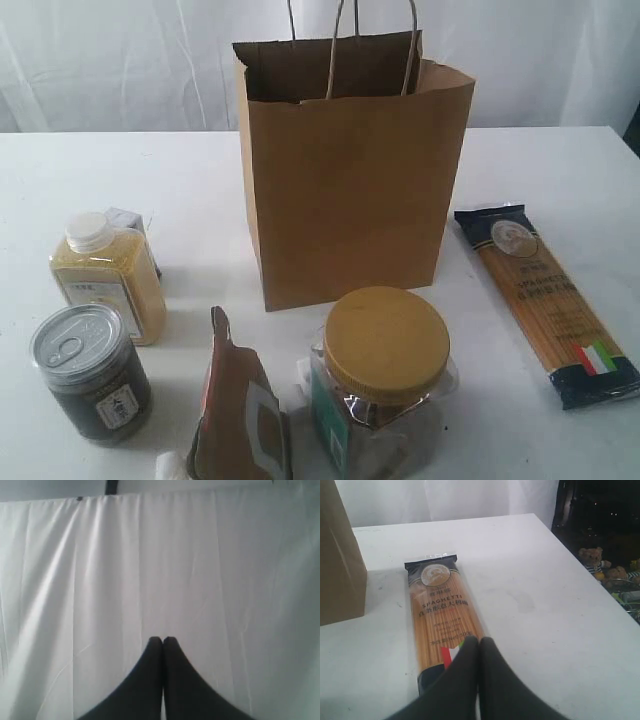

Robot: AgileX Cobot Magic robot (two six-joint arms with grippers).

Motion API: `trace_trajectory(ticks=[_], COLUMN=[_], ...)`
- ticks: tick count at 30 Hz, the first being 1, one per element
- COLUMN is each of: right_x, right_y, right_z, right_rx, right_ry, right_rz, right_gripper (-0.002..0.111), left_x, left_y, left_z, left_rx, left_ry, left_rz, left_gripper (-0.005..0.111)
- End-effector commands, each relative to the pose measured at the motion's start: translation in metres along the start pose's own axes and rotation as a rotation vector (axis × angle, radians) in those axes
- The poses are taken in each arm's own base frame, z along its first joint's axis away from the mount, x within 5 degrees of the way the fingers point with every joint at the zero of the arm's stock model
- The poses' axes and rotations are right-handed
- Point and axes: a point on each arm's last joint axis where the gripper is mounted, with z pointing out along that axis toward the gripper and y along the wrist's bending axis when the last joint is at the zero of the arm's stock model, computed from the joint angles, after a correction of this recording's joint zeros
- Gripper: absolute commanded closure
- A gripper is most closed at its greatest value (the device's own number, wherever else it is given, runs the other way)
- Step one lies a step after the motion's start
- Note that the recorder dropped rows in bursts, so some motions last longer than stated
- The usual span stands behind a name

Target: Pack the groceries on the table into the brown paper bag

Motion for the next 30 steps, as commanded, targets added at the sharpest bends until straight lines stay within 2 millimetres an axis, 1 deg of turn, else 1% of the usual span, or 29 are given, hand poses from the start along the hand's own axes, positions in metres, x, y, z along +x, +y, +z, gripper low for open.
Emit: trace_trajectory(ticks=[1, 2, 3, 4, 5, 7, 8, 9, 12, 14, 16, 18, 19, 20, 21, 23, 24, 25, 27, 30], right_x=[0.001, 0.001, 0.001, 0.001, 0.001, 0.001, 0.001, 0.001, 0.001, 0.001, 0.001, 0.001, 0.001, 0.001, 0.001, 0.001, 0.001, 0.001, 0.001, 0.001], right_y=[0.0, 0.0, 0.0, 0.0, 0.0, 0.0, 0.0, 0.0, 0.0, 0.0, 0.0, 0.0, 0.0, 0.0, 0.0, 0.0, 0.0, 0.0, 0.0, 0.0], right_z=[0.0, 0.0, 0.0, 0.0, 0.0, 0.0, 0.0, 0.0, 0.0, 0.0, 0.0, 0.0, 0.0, 0.0, 0.0, 0.0, 0.0, 0.0, 0.0, 0.0], right_rx=[0.003, 0.003, 0.003, 0.003, 0.003, 0.003, 0.003, 0.003, 0.003, 0.003, 0.003, 0.003, 0.003, 0.003, 0.003, 0.003, 0.003, 0.003, 0.003, 0.003], right_ry=[-0.003, -0.003, -0.003, -0.003, -0.003, -0.003, -0.003, -0.003, -0.003, -0.003, -0.003, -0.003, -0.003, -0.004, -0.004, -0.004, -0.004, -0.004, -0.004, -0.004], right_rz=[0.008, 0.008, 0.008, 0.008, 0.008, 0.008, 0.008, 0.008, 0.008, 0.008, 0.008, 0.008, 0.008, 0.006, 0.006, 0.006, 0.006, 0.006, 0.006, 0.006], right_gripper=[0.108, 0.108, 0.108, 0.108, 0.108, 0.108, 0.108, 0.108, 0.108, 0.108, 0.108, 0.108, 0.108, 0.108, 0.108, 0.108, 0.108, 0.108, 0.108, 0.108], left_x=[0.019, 0.029, 0.048, 0.057, 0.072, 0.082, 0.084, 0.086, 0.088, 0.088, 0.088, 0.088, 0.088, 0.09, 0.092, 0.1, 0.106, 0.109, 0.114, 0.115], left_y=[-0.025, -0.031, -0.039, -0.042, -0.046, -0.051, -0.052, -0.054, -0.056, -0.056, -0.057, -0.057, -0.057, -0.057, -0.057, -0.056, -0.056, -0.056, -0.056, -0.057], left_z=[0.037, 0.04, 0.041, 0.04, 0.035, 0.025, 0.021, 0.013, -0.001, -0.007, -0.01, -0.011, -0.012, -0.013, -0.016, -0.021, -0.026, -0.028, -0.033, -0.034], left_rx=[0.224, 0.285, 0.375, 0.414, 0.484, 0.567, 0.595, 0.648, 0.734, 0.809, 0.893, 0.968, 1.018, 1.037, 1.05, 1.035, 1.026, 1.02, 1.024, 1.024], left_ry=[0.372, 0.477, 0.648, 0.728, 0.869, 1.014, 1.058, 1.137, 1.265, 1.301, 1.288, 1.253, 1.231, 1.227, 1.231, 1.252, 1.263, 1.27, 1.289, 1.291], left_rz=[0.174, 0.18, 0.186, 0.183, 0.175, 0.162, 0.158, 0.149, 0.133, 0.17, 0.242, 0.315, 0.364, 0.382, 0.388, 0.354, 0.34, 0.329, 0.309, 0.284], left_gripper=[0.107, 0.107, 0.107, 0.107, 0.107, 0.107, 0.107, 0.107, 0.107, 0.107, 0.104, 0.093, 0.075, 0.062, 0.048, 0.021, 0.009, 0.001, 0.002, 0.002])
